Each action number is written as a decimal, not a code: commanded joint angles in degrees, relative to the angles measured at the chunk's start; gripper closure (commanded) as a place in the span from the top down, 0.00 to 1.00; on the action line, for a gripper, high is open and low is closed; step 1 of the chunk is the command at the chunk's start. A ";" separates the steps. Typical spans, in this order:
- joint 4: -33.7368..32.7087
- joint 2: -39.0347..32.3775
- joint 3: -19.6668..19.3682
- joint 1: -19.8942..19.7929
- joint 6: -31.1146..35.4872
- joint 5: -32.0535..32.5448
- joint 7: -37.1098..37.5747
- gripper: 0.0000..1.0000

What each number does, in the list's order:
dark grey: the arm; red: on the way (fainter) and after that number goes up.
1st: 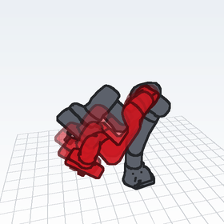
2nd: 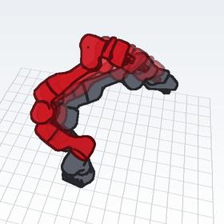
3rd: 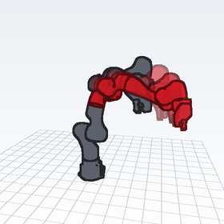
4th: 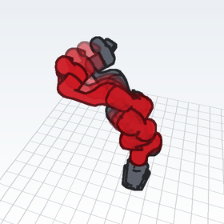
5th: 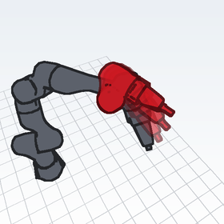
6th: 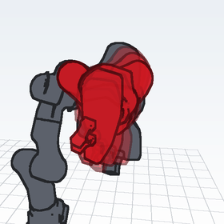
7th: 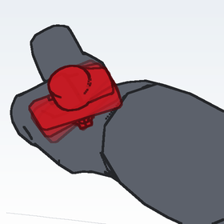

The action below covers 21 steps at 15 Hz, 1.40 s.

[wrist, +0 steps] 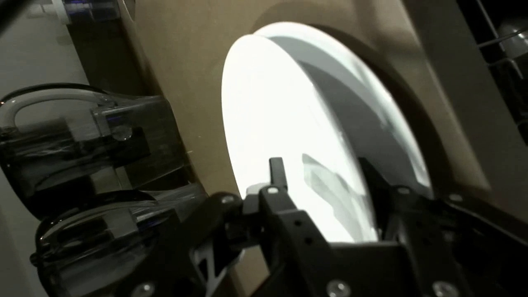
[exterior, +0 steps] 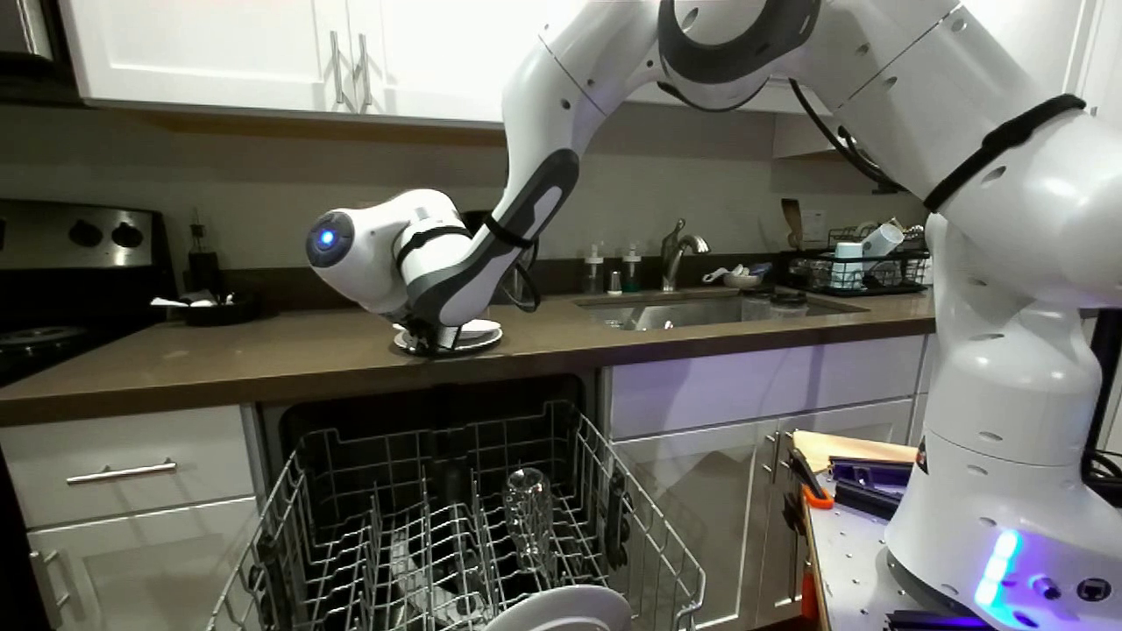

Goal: Remove the plate from the dishwasher and put it on the counter

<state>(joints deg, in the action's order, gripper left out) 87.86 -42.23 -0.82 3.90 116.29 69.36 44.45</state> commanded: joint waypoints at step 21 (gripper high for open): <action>-0.38 1.93 0.06 -1.03 4.36 -7.49 -7.78 0.80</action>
<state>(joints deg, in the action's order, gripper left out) 86.92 -41.41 -1.28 3.71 118.66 65.11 40.19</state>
